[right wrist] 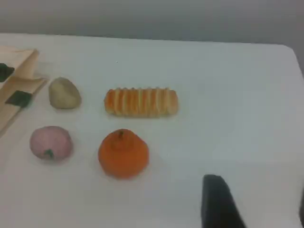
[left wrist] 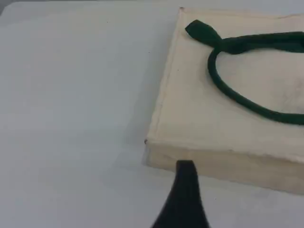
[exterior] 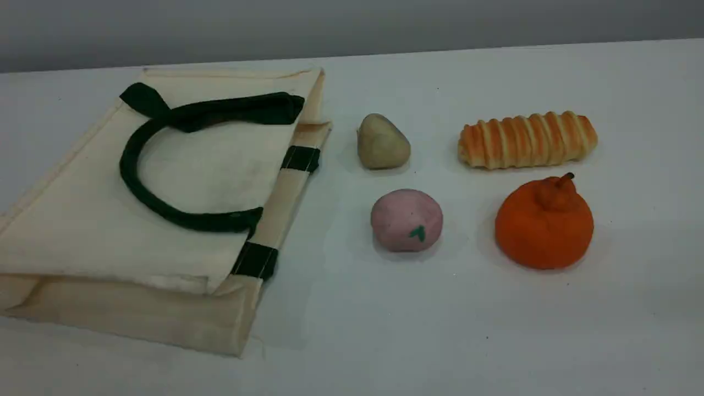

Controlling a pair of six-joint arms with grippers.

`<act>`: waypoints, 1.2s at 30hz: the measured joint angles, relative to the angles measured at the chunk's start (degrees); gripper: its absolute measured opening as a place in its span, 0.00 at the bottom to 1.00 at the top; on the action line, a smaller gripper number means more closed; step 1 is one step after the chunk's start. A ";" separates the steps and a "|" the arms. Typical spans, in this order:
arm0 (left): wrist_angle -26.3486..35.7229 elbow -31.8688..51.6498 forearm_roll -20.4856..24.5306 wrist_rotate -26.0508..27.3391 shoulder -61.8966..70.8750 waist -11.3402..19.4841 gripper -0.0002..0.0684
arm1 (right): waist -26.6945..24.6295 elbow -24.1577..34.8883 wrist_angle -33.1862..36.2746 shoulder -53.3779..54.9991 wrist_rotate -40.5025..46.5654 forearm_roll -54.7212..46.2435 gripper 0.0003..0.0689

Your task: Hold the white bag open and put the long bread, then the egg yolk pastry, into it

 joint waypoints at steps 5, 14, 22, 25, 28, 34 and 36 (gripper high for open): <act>0.00 0.00 0.00 0.00 0.00 0.00 0.82 | 0.00 0.00 0.00 0.00 0.00 0.00 0.48; 0.00 0.00 0.00 -0.05 0.00 -0.11 0.82 | 0.06 0.00 -0.13 0.00 0.00 0.00 0.48; 0.00 0.00 -0.05 -0.05 0.02 -2.10 0.82 | 3.34 0.00 -1.74 0.00 0.00 0.92 0.48; -0.08 0.00 0.07 -0.41 0.25 -2.56 0.82 | 3.54 0.00 -2.32 0.00 0.00 0.93 0.48; -0.12 0.00 1.36 -2.03 1.21 -3.01 0.82 | 3.54 0.00 -2.55 0.00 0.00 0.86 0.48; -0.18 0.00 1.73 -2.21 1.57 -3.01 0.82 | 3.54 0.00 -2.61 0.00 0.00 2.01 0.48; -0.18 0.00 1.80 -2.46 1.84 -3.01 0.82 | 3.54 0.00 -3.52 0.00 0.08 3.31 0.48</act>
